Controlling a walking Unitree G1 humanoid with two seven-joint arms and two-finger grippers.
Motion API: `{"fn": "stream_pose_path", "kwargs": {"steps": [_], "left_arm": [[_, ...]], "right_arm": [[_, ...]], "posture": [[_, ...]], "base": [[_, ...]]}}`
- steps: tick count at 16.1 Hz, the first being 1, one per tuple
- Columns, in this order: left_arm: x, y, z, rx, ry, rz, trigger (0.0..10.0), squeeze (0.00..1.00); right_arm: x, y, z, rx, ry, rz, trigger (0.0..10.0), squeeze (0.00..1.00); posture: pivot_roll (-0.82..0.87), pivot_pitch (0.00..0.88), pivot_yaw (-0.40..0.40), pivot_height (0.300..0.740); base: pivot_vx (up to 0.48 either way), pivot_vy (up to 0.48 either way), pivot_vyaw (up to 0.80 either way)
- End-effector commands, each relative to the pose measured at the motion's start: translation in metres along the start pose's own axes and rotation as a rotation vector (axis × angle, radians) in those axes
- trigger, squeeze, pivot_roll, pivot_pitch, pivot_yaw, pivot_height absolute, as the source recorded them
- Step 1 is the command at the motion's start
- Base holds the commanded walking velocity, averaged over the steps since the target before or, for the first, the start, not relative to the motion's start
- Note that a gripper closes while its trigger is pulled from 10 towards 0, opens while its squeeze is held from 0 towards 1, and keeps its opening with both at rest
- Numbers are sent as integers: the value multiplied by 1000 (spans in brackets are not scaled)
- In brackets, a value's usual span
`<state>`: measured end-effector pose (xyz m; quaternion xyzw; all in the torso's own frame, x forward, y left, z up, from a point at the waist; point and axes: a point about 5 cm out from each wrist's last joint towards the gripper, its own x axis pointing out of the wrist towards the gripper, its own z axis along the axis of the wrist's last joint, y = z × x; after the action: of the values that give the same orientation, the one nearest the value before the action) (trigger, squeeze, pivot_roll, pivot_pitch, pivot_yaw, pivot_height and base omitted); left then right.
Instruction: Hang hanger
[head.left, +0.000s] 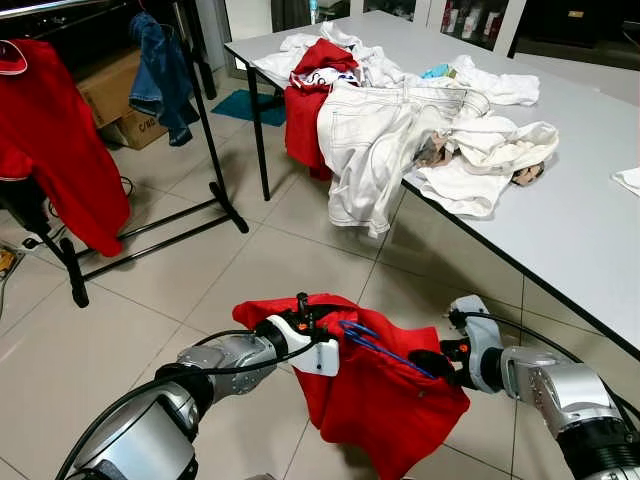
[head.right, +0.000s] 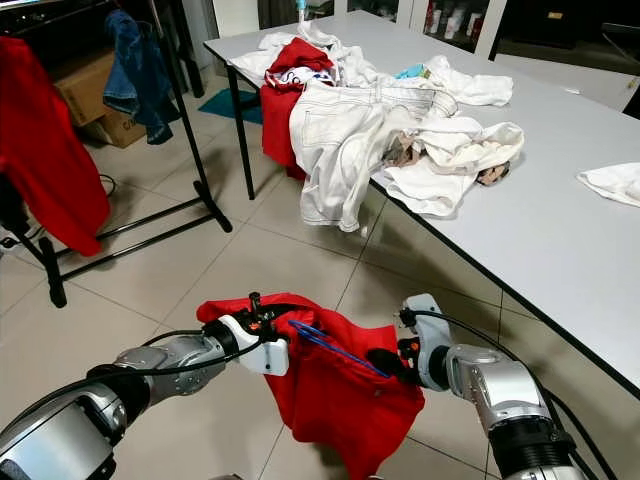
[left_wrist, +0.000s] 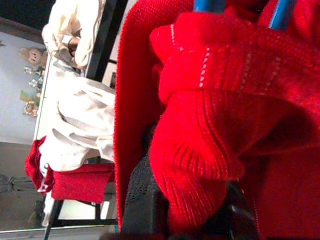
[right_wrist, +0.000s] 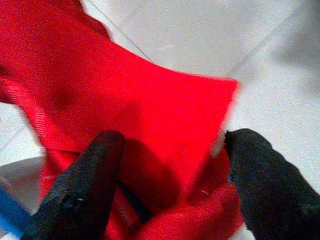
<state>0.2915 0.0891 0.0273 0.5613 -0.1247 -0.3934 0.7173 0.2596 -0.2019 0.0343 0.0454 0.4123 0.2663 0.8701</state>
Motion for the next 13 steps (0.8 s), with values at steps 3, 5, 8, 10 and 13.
{"fn": "stream_pose_path", "kwargs": {"steps": [3,5,8,10,13], "left_arm": [[3,9,2,23,-24,34,10000,0],[3,9,2,23,-25,36,10000,0],[4,9,2,23,-25,39,10000,0],[4,9,2,23,-26,40,10000,0],[4,9,3,23,-29,36,10000,0]], "right_arm": [[-3,11,13,-108,-85,87,0,0],[-5,14,16,-150,-98,131,0,0],[-4,10,11,-180,-65,89,0,0],[-3,0,12,-196,-55,0,0,0],[-4,-11,11,-228,-23,-116,10000,0]], "posture": [[-138,0,27,740],[-134,0,23,740],[-133,0,22,740],[-136,0,23,740],[-140,0,25,740]], "base": [[0,0,0],[0,0,0],[0,0,0],[0,0,0],[0,0,0]]}}
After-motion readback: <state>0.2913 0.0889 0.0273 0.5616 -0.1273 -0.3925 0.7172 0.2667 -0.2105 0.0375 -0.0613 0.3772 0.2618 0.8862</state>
